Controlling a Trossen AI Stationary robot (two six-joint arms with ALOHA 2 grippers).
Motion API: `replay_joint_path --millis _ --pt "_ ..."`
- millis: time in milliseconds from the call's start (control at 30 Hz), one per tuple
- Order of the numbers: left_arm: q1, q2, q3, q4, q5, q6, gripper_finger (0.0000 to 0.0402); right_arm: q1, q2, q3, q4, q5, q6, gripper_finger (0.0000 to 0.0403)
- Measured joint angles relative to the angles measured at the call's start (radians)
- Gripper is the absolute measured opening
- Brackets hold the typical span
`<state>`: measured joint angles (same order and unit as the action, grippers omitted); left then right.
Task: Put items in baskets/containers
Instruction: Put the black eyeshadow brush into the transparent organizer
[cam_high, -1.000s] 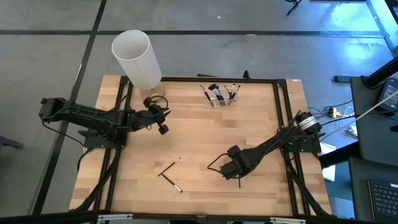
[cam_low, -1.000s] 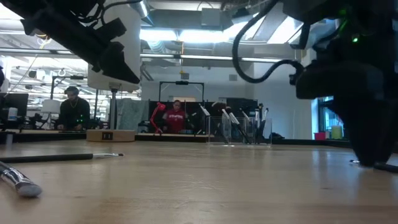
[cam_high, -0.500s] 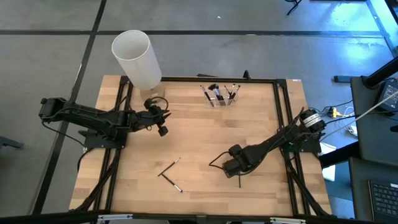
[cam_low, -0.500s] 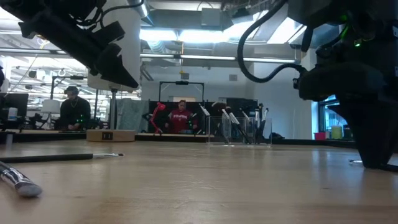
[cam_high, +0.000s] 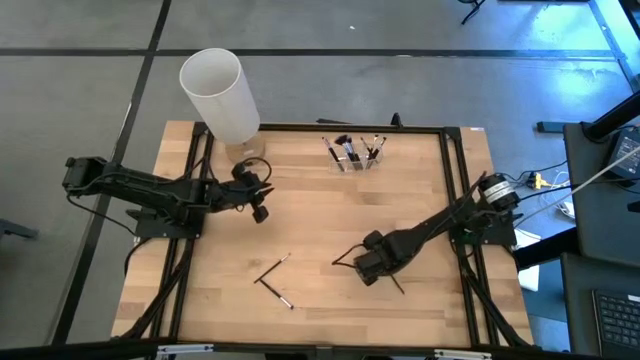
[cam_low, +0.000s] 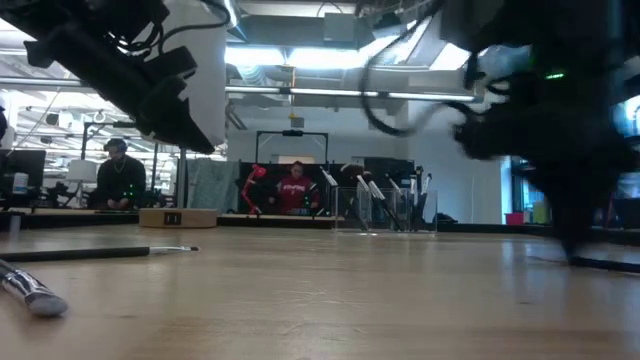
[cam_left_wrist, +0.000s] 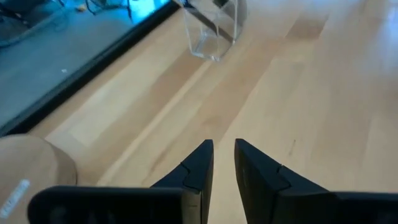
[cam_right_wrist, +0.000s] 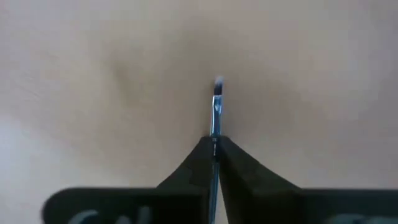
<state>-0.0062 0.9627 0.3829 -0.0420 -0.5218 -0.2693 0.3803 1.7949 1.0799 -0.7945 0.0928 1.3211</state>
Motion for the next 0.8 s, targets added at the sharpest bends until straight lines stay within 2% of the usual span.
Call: replay_joint_path --millis 67,233,433,500,567,633,733,800 --pt "-0.007 0.0 0.0 -0.023 0.001 -0.026 0.0061 -0.036 -0.023 0.019 0.027 0.105 -0.059 0.0011" --pt "-0.043 0.0 0.0 -0.063 -0.022 -0.079 0.0061 -0.147 -0.106 0.073 0.066 0.232 -0.267 0.0004" --pt "-0.086 0.0 0.0 -0.063 -0.063 -0.088 0.0061 -0.34 -0.151 0.134 0.269 0.392 -0.704 0.0006" --pt "-0.094 0.0 0.0 -0.063 -0.074 -0.088 0.0061 -0.407 -0.149 0.14 0.364 0.412 -0.841 0.0006" --pt "-0.1 0.0 0.0 -0.066 -0.083 -0.088 0.0061 -0.471 -0.148 0.141 0.453 0.366 -0.914 0.0006" --pt "-0.105 0.0 0.0 -0.069 -0.087 -0.088 0.0061 -0.526 -0.146 0.144 0.482 0.266 -0.929 0.0006" --pt "-0.106 0.0 0.0 -0.089 -0.088 -0.088 0.0061 -0.569 -0.126 0.144 0.418 0.089 -0.898 0.0007" --pt "-0.106 0.0 0.0 -0.102 -0.089 -0.088 0.0061 -0.563 -0.106 0.143 0.338 0.026 -0.883 0.0007"
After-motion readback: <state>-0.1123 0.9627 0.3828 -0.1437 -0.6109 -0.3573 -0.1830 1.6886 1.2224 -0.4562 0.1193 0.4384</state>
